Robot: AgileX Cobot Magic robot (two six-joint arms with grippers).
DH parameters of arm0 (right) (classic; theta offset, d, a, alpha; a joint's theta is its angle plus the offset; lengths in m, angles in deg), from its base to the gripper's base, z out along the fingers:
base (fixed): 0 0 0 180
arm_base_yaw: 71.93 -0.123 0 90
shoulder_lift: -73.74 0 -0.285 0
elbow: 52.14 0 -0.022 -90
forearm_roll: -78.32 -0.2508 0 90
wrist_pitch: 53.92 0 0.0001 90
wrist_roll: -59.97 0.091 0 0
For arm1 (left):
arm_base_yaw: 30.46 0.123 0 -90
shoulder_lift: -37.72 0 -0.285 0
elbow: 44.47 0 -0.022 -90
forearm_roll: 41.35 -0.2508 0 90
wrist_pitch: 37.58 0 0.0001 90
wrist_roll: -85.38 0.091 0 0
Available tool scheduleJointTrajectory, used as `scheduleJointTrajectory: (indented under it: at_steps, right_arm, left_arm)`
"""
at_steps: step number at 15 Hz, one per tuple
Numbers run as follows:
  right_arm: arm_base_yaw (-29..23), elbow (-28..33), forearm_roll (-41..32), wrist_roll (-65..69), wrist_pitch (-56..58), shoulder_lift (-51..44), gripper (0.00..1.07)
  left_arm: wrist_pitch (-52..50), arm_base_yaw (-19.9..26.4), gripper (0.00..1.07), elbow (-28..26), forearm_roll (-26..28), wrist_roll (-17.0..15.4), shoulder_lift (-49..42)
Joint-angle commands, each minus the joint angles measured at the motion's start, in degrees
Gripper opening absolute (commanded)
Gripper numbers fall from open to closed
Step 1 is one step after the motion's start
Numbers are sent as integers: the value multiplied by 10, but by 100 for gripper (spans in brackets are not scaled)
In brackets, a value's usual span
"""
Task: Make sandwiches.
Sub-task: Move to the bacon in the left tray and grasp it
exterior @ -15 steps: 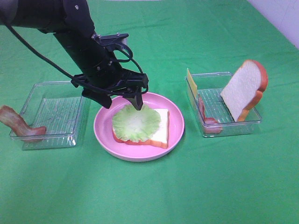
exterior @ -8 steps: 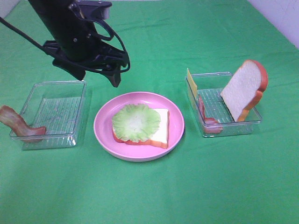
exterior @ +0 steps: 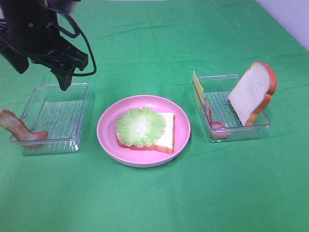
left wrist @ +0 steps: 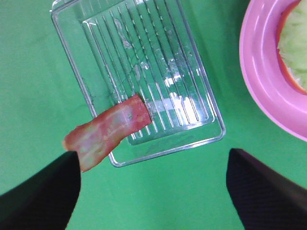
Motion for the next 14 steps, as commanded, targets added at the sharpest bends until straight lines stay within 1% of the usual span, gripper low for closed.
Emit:
scheduleJointTrajectory:
  at_steps: [1, 3, 4, 5, 6, 8, 9, 10, 13, 14]
  right_arm:
    - [5, -1, -5, -8, -6, -9, 67]
    - [5, -1, -5, -8, -6, -9, 67]
    - [5, -1, -5, -8, -6, -9, 67]
    - [5, -1, -5, -8, -6, -9, 67]
    - [5, -1, -5, -8, -6, -9, 67]
    - [5, -1, -5, -8, -6, -9, 67]
    - [5, -1, -5, -8, -6, -9, 67]
    - [5, -1, -5, -8, -6, -9, 67]
    - [5, -1, -5, -8, -6, -9, 67]
    - [5, -1, -5, -8, -6, -9, 67]
  left_arm:
    - [33, 0, 80, -2, -17, -6, -3]
    - [41, 28, 80, -2, -2, -6, -3]
    - [41, 28, 80, -2, -2, -6, -3]
    - [41, 46, 80, -2, 12, -6, -3]
    - [41, 78, 80, -2, 31, -5, -3]
    - [41, 135, 80, -2, 43, 3, -3]
    - [41, 155, 80, -2, 52, 3, -3]
    - [41, 155, 80, -2, 52, 3, -3]
    - [41, 210, 80, -1, 64, 7, -3]
    - [41, 235, 80, -1, 65, 7, -2]
